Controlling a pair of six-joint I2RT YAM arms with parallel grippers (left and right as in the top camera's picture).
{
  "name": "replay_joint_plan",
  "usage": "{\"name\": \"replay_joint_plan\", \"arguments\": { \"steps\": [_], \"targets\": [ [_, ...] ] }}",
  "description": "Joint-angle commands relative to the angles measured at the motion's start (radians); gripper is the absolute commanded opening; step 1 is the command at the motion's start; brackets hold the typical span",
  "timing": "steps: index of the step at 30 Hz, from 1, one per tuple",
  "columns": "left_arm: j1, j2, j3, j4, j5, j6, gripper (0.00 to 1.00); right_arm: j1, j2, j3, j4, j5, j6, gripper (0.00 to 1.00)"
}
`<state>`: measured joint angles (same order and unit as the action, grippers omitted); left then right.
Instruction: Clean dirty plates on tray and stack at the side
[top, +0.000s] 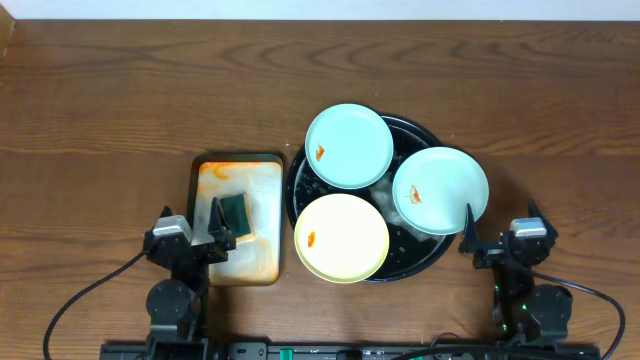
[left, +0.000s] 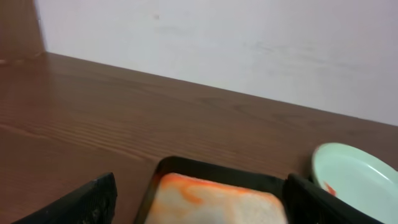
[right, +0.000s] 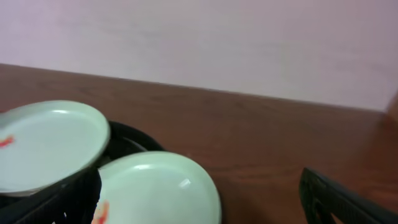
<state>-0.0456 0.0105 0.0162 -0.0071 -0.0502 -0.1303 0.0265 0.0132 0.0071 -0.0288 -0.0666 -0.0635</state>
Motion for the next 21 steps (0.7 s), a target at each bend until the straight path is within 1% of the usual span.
{"name": "replay_joint_plan", "arguments": {
  "steps": [1, 3, 6, 9, 11, 15, 16, 18, 21],
  "targets": [
    [0.005, 0.0, -0.012, -0.003, 0.167, -0.005, 0.86, -0.006, 0.001, -0.002, 0.034, -0.156, -0.012, 0.99],
    [0.005, 0.0, -0.012, 0.026, 0.232, -0.005, 0.86, -0.006, 0.001, -0.002, 0.066, -0.179, -0.01, 0.99],
    [0.005, 0.001, 0.02, 0.042, 0.247, -0.005, 0.86, -0.006, 0.001, 0.015, 0.132, -0.179, 0.015, 0.99],
    [0.005, 0.046, 0.137, -0.015, 0.245, -0.003, 0.86, -0.006, 0.03, 0.108, 0.127, -0.179, 0.026, 0.99],
    [0.005, 0.108, 0.222, -0.061, 0.244, -0.001, 0.86, -0.006, 0.089, 0.187, 0.087, -0.183, 0.025, 0.99],
    [0.005, 0.301, 0.438, -0.212, 0.244, -0.001, 0.86, -0.006, 0.3, 0.381, -0.013, -0.241, 0.021, 0.99],
    [0.005, 0.378, 0.517, -0.278, 0.245, -0.001, 0.86, -0.006, 0.401, 0.468, -0.071, -0.268, 0.021, 0.99],
    [0.005, 0.495, 0.639, -0.387, 0.245, 0.0, 0.86, -0.006, 0.542, 0.6, -0.17, -0.304, 0.021, 0.99],
    [0.005, 0.653, 0.815, -0.555, 0.245, -0.001, 0.86, -0.006, 0.768, 0.829, -0.367, -0.358, 0.021, 0.99]
  ]
}}
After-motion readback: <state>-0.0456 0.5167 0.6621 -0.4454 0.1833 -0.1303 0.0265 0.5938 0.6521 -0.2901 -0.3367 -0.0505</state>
